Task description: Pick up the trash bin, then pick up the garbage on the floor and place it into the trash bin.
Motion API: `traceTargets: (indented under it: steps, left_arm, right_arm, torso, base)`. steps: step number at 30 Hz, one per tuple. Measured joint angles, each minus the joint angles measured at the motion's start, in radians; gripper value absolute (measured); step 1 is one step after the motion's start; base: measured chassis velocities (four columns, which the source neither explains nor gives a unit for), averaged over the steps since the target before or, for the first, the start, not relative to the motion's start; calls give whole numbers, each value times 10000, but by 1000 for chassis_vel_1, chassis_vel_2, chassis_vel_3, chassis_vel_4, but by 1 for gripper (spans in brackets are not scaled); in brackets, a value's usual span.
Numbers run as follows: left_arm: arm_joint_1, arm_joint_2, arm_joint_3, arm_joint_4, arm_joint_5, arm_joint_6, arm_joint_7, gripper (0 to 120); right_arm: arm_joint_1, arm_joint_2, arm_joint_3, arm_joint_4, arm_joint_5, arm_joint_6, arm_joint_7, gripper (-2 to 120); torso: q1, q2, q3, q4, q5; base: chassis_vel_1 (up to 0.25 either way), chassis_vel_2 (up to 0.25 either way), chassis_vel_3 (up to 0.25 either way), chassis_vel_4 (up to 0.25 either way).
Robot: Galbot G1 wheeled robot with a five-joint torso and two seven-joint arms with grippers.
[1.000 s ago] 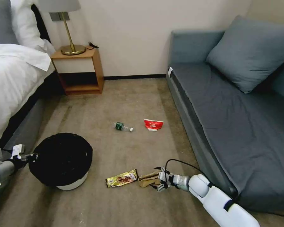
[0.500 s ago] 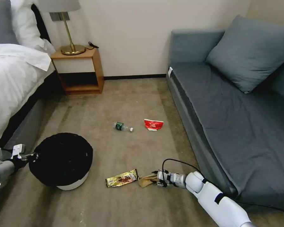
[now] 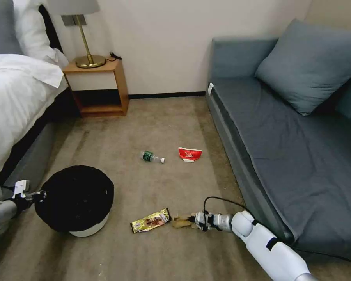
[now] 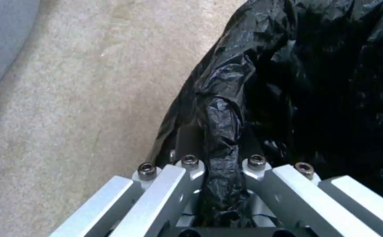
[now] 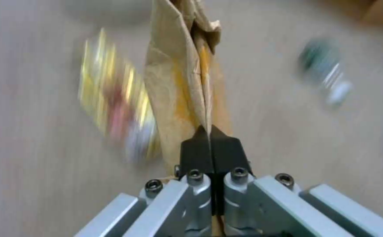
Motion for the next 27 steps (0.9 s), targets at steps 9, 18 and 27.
traceTargets:
  steps: [9,18,27]
  left_arm:
    - [-133,-87,207,93,50,-8,8,4]
    - [-105,-127,231,-117,61,22,-25,4]
    - [-151,-177,239,-142,57,26,-30,4]
  right_arm:
    - [2408,667,-3207,2968,4325,-2081,3325,0]
    - [4653,3789,-5581,1144,5283,-2422,4566,0]
    - [4649,4694,-6301,609,5125,-2599,5135,22]
  torso:
    - [0,0,0,6,-1]
    - [0,0,1,10,-3]
    - [-1,-1,0,1,-3]
  base:
    - [0,0,0,0]
    - [0,0,0,0]
    - [0,0,0,0]
